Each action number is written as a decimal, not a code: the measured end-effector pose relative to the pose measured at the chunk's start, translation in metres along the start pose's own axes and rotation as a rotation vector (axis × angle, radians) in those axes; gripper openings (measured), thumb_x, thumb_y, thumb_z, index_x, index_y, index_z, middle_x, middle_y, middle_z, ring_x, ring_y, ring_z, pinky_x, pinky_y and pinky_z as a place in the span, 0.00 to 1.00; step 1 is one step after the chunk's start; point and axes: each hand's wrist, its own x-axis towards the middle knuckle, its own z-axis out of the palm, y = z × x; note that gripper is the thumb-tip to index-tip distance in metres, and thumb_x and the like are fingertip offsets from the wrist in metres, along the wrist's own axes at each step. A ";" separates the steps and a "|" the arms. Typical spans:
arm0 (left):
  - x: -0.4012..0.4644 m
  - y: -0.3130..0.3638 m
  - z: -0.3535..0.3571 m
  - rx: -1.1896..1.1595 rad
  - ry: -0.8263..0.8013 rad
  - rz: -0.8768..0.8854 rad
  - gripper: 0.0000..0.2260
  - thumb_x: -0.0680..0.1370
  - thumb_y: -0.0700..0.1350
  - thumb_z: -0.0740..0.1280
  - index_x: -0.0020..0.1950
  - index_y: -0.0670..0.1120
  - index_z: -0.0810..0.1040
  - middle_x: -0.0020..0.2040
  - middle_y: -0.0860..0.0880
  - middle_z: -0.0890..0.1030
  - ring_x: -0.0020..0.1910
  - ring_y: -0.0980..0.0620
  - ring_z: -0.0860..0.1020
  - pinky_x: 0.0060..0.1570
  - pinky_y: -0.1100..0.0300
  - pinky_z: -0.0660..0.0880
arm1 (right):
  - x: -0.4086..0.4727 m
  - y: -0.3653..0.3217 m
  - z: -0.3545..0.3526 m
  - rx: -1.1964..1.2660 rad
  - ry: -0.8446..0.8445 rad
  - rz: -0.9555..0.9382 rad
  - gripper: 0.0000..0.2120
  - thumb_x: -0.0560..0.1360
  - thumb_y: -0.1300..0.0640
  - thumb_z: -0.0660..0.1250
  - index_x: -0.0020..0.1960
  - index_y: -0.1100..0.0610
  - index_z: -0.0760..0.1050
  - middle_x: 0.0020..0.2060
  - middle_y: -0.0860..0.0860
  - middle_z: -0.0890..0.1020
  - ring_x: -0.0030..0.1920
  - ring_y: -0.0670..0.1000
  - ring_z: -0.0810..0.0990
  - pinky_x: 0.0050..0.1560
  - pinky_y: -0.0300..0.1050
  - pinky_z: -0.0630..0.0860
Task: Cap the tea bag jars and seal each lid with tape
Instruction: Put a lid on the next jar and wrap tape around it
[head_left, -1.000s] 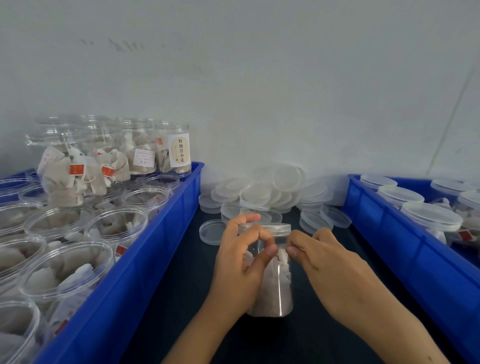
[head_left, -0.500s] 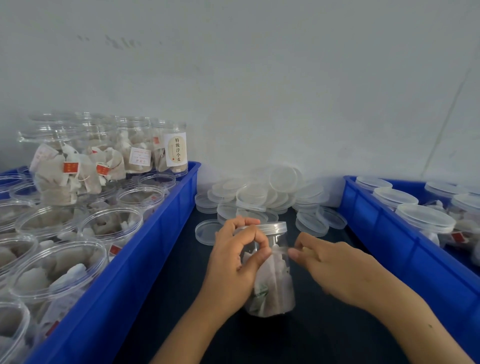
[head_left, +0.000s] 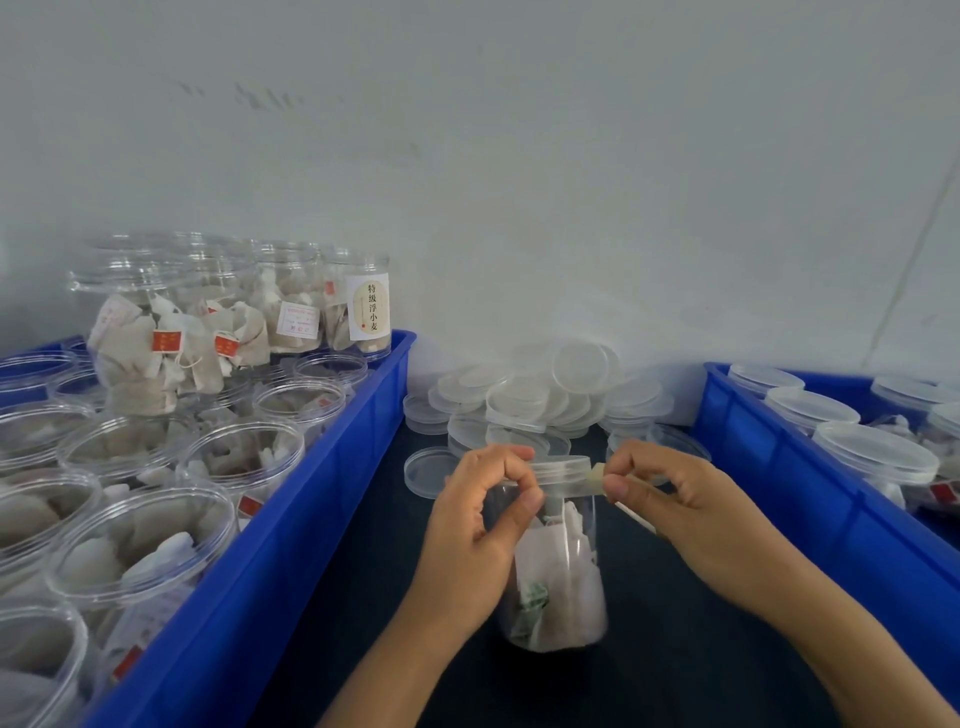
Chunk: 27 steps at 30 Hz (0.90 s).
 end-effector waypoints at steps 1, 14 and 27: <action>0.000 0.000 0.001 -0.019 0.001 -0.011 0.05 0.78 0.41 0.67 0.43 0.50 0.76 0.58 0.62 0.78 0.60 0.69 0.71 0.58 0.74 0.64 | 0.000 -0.001 0.002 -0.011 0.047 0.005 0.07 0.76 0.47 0.63 0.39 0.44 0.75 0.42 0.45 0.76 0.42 0.40 0.73 0.43 0.36 0.69; -0.002 -0.002 0.005 -0.100 0.030 -0.087 0.04 0.79 0.41 0.65 0.45 0.46 0.74 0.58 0.61 0.77 0.58 0.68 0.73 0.52 0.74 0.69 | 0.003 -0.002 0.009 -0.078 0.137 -0.088 0.10 0.75 0.52 0.66 0.35 0.48 0.74 0.54 0.32 0.79 0.52 0.36 0.77 0.52 0.40 0.74; -0.006 -0.002 0.015 -0.104 0.114 -0.055 0.04 0.79 0.42 0.65 0.44 0.47 0.74 0.54 0.64 0.77 0.57 0.67 0.75 0.51 0.74 0.70 | 0.001 -0.010 0.011 -0.242 0.217 -0.099 0.08 0.74 0.48 0.64 0.37 0.48 0.74 0.45 0.32 0.79 0.44 0.41 0.79 0.44 0.47 0.78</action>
